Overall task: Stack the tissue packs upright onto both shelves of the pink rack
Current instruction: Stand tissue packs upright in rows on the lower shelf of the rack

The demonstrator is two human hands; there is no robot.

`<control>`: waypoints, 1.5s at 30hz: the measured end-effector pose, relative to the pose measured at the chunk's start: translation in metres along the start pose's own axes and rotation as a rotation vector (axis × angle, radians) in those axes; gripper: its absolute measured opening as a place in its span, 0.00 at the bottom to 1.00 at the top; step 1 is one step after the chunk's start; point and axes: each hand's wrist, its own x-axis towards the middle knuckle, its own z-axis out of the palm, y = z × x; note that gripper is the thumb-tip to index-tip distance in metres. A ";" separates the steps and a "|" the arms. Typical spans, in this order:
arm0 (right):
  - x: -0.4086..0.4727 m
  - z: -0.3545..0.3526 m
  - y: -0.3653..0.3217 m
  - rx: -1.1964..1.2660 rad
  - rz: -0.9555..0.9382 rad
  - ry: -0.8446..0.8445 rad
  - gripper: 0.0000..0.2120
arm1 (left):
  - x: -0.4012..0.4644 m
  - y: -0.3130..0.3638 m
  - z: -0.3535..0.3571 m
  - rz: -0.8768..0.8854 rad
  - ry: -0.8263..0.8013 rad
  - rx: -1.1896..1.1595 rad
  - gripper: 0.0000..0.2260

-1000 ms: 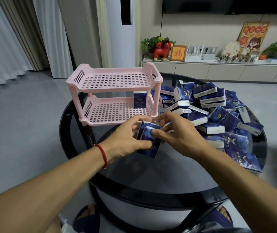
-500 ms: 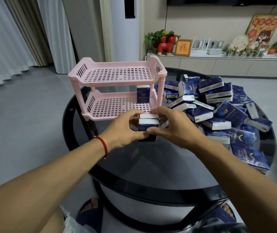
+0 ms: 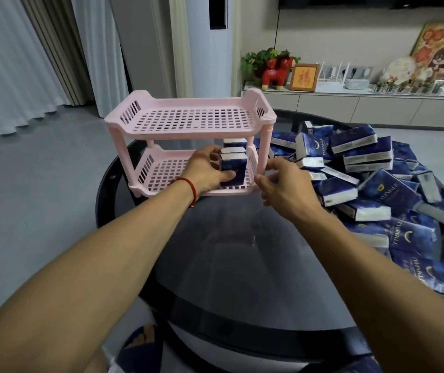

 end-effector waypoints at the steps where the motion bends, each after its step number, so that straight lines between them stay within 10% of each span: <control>1: 0.003 0.002 0.002 0.008 0.013 0.009 0.07 | 0.004 -0.002 0.001 -0.005 0.001 -0.003 0.24; 9: 0.010 0.007 0.005 0.024 0.039 0.032 0.05 | 0.006 -0.001 0.009 0.008 0.002 0.247 0.36; 45: -0.043 -0.027 -0.014 -0.407 -0.139 0.056 0.08 | 0.009 0.000 0.013 -0.039 0.049 0.339 0.24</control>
